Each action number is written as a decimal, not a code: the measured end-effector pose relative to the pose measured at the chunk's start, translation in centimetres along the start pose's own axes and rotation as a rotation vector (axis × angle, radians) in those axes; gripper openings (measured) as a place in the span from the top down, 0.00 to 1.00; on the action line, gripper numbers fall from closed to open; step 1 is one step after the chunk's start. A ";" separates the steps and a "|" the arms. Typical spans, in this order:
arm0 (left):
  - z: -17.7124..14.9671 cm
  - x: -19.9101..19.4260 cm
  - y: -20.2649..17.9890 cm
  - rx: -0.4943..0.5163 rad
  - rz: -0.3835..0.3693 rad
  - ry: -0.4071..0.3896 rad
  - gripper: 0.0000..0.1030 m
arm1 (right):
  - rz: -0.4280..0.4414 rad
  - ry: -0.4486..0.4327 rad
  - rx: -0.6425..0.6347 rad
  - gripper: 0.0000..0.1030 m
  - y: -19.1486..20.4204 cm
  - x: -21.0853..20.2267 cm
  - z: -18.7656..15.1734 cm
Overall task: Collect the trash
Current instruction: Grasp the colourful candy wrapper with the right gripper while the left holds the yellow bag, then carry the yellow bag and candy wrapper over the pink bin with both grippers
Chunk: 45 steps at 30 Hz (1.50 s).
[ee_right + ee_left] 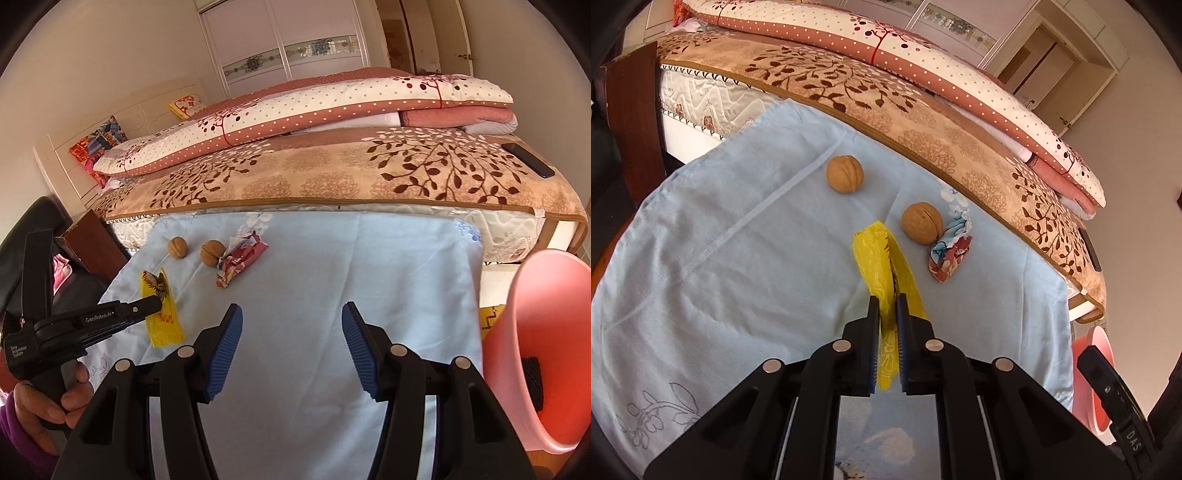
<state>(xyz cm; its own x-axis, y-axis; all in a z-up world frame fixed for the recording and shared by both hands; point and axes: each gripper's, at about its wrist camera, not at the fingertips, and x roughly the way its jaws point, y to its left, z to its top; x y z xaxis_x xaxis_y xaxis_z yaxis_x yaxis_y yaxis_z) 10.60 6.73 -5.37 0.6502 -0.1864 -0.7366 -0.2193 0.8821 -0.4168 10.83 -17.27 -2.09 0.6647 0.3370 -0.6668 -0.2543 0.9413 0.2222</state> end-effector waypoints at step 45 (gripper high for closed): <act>-0.7 -3.2 2.0 0.089 -0.095 -0.032 0.92 | -0.048 0.096 -0.013 0.74 4.7 5.2 0.9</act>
<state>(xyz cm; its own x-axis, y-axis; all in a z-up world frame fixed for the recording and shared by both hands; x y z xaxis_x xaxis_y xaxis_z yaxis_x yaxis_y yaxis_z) 7.62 8.76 -4.21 0.6883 -0.2584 -0.6778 -0.0908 0.8963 -0.4340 13.75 -11.07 -3.89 0.6063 0.2876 -0.7414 -0.2335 0.9556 0.1797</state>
